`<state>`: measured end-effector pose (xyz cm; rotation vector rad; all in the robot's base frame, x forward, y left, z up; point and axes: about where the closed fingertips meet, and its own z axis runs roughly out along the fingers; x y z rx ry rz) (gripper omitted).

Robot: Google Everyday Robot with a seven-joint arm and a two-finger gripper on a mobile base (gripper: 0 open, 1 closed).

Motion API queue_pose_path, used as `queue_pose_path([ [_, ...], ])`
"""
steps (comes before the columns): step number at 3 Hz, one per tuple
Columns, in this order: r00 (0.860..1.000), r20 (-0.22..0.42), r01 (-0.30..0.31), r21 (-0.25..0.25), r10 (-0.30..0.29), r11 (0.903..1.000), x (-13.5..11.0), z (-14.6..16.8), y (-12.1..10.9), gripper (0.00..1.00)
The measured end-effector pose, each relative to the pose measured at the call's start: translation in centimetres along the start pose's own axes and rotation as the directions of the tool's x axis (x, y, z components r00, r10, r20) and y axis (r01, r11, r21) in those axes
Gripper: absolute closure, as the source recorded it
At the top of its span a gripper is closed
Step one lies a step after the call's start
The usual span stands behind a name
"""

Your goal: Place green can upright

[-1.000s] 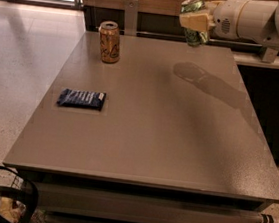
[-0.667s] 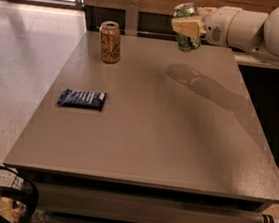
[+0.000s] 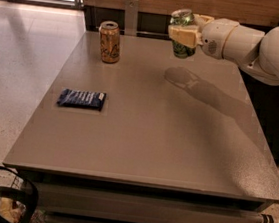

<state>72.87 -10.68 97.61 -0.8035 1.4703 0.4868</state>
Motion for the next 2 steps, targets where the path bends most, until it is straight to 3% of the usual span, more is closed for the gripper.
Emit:
queue_pose_path([
  [1,0.998,0.06,0.001,-0.007,0.0,1.0,0.66,-1.0,-0.53,1.0],
  [2,0.997,0.073,-0.012,-0.01,0.012,0.9999,1.48,-1.7,-1.15,1.0],
])
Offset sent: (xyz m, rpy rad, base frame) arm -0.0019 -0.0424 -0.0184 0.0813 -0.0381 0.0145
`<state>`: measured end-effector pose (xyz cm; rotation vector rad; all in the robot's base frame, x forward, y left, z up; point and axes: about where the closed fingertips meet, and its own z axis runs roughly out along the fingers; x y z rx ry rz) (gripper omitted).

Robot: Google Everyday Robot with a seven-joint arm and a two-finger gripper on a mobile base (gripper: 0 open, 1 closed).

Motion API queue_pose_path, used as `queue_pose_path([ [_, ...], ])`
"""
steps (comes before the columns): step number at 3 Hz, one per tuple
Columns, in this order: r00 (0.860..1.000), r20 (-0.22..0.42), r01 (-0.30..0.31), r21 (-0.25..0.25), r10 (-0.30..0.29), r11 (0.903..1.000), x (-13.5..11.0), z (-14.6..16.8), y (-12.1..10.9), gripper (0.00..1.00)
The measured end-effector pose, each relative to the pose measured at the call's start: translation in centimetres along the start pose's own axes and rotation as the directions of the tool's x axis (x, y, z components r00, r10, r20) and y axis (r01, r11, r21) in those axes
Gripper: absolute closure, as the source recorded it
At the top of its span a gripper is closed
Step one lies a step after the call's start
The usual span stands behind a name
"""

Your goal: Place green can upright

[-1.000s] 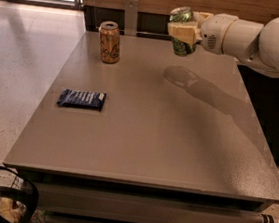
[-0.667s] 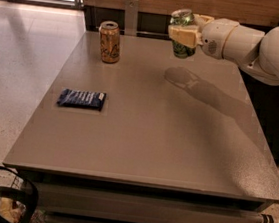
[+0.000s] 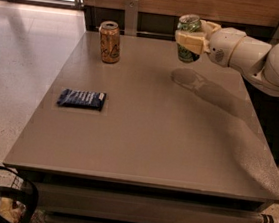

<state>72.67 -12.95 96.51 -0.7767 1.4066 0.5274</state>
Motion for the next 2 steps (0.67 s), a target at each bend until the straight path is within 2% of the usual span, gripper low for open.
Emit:
queue_pose_path([
  [1,1.0,0.0,0.0,0.0,0.0,1.0,0.1,0.0,0.0,1.0],
  [2,0.999,-0.029,-0.032,-0.004,0.032,0.9995,1.6,-0.4,-0.6,1.0],
])
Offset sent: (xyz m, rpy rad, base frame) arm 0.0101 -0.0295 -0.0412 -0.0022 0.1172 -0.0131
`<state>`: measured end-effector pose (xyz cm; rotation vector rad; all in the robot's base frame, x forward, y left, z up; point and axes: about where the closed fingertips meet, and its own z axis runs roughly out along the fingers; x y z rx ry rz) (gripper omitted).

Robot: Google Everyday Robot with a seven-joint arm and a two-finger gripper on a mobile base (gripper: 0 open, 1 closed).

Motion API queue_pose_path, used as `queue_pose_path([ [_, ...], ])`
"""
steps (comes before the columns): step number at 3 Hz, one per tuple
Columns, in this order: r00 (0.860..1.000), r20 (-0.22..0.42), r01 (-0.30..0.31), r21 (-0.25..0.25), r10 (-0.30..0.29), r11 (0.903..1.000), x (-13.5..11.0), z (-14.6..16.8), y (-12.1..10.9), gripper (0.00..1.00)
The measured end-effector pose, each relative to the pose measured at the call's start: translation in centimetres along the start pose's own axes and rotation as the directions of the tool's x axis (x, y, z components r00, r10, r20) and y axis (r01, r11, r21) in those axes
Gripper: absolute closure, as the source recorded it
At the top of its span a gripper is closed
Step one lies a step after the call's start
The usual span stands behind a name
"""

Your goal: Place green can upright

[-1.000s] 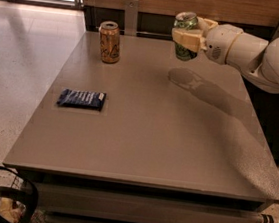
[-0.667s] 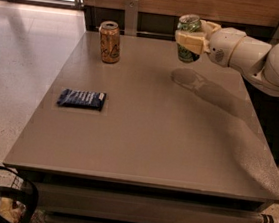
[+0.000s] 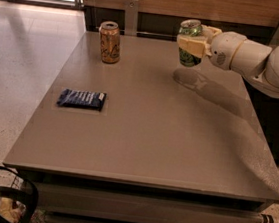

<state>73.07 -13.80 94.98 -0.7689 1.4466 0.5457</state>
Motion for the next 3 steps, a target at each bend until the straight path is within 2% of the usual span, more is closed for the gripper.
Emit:
queue_pose_path([
  [1,0.999,-0.021,-0.048,-0.009,0.048,0.9988,2.3,0.0,-0.7,1.0],
  [3,0.996,-0.008,-0.085,-0.039,0.084,0.9956,4.3,1.0,-1.2,1.0],
])
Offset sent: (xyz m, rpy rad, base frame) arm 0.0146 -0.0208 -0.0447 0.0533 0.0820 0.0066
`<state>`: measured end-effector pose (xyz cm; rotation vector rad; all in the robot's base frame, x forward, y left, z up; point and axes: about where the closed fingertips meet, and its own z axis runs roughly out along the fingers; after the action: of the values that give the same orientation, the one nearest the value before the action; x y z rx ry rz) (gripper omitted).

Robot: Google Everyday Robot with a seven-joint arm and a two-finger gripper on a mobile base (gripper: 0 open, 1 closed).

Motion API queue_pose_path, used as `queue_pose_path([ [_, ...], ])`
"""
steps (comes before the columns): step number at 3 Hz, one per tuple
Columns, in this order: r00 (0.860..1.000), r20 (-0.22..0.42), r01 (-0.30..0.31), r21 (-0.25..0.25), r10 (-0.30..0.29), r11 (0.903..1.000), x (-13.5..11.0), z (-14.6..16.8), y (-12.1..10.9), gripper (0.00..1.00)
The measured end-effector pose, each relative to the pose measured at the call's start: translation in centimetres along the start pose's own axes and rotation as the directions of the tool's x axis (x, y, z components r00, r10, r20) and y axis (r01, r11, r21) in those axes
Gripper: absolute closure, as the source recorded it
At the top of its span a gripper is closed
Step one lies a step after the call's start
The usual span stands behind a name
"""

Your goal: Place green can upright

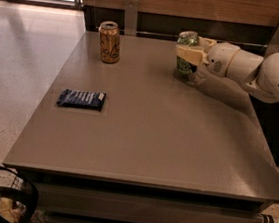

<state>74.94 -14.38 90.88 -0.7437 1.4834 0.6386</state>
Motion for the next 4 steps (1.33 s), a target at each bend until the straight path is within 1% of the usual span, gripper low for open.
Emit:
queue_pose_path([
  [1,1.0,0.011,-0.008,-0.007,0.008,0.9999,0.6,0.2,-0.2,1.0],
  [2,0.999,0.031,-0.014,0.006,0.014,0.9999,1.5,-0.3,0.0,1.0],
  [3,0.999,0.028,-0.02,0.039,0.019,0.9991,2.4,-1.6,0.4,1.0],
  [4,1.0,0.023,-0.02,0.061,0.019,0.9979,2.7,-2.5,0.6,1.0],
])
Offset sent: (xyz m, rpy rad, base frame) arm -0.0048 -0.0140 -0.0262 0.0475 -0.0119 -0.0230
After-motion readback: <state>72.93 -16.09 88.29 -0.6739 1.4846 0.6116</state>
